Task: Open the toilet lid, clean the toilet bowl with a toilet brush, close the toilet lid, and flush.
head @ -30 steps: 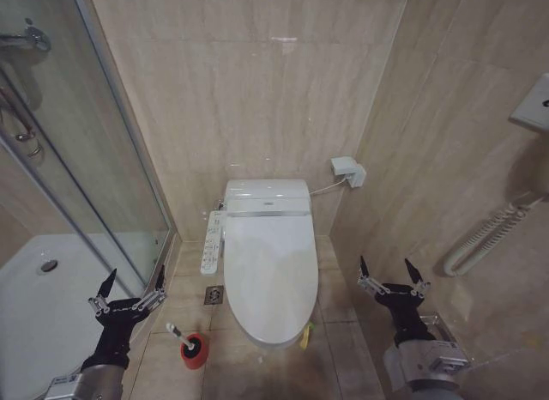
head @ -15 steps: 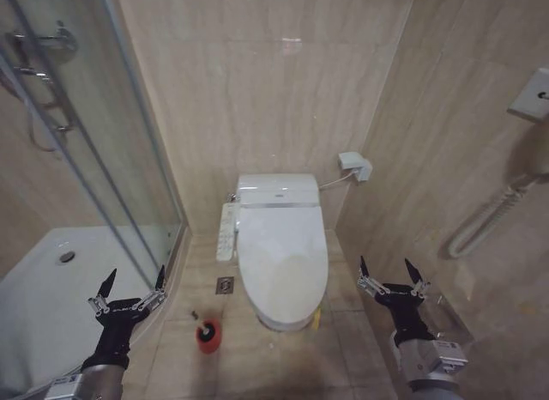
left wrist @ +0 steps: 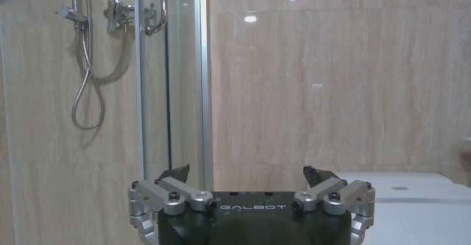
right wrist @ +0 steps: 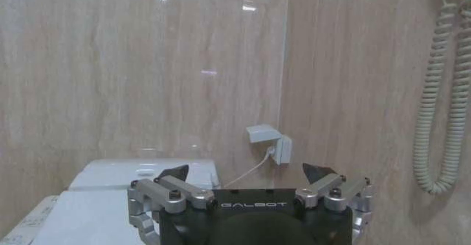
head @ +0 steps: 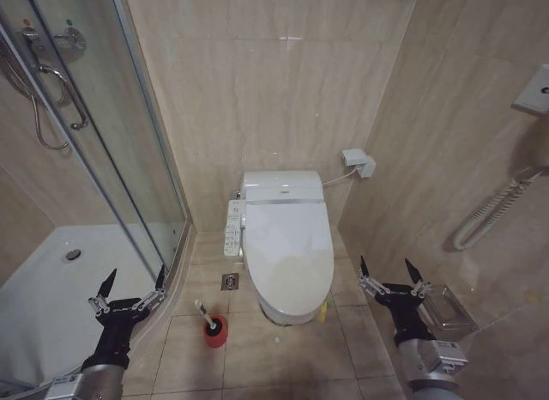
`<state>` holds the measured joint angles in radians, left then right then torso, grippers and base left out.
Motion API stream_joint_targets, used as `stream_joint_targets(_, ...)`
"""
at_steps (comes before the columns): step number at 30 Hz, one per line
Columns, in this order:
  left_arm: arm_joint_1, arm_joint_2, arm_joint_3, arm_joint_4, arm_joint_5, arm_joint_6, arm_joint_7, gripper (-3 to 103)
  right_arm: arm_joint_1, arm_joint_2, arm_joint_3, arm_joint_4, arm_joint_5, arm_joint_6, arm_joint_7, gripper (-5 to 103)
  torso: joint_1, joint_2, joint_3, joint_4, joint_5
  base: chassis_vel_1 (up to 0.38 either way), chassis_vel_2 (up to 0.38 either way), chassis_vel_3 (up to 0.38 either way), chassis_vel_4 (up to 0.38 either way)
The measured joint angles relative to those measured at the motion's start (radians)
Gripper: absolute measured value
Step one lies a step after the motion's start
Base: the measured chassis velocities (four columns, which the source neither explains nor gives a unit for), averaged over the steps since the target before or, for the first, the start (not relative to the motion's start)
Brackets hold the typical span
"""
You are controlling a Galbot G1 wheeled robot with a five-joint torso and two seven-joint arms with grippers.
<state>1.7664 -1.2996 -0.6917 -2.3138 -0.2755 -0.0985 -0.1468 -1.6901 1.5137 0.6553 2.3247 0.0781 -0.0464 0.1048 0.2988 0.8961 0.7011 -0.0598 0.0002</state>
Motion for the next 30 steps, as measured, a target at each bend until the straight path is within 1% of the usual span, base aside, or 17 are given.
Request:
stream_joint_targets(10, 0.000, 0.000, 0.000, 0.000, 0.000, 0.000, 0.000, 100, 0.000, 0.000, 0.000, 0.000, 0.000, 0.000, 0.000, 100, 0.000, 0.000, 0.000, 0.0000, -0.0003, 0.017, -0.001, -0.011, -0.001)
stream_joint_targets(20, 0.000, 0.000, 0.000, 0.000, 0.000, 0.000, 0.000, 100, 0.000, 0.000, 0.000, 0.000, 0.000, 0.000, 0.000, 100, 0.000, 0.000, 0.000, -0.0001, 0.0001, -0.079, -0.080, 0.092, 0.091)
stream_joint_targets(30, 0.000, 0.000, 0.000, 0.000, 0.000, 0.000, 0.000, 100, 0.000, 0.000, 0.000, 0.000, 0.000, 0.000, 0.000, 100, 0.000, 0.000, 0.000, 0.0001, -0.0003, -0.003, -0.004, -0.002, 0.000)
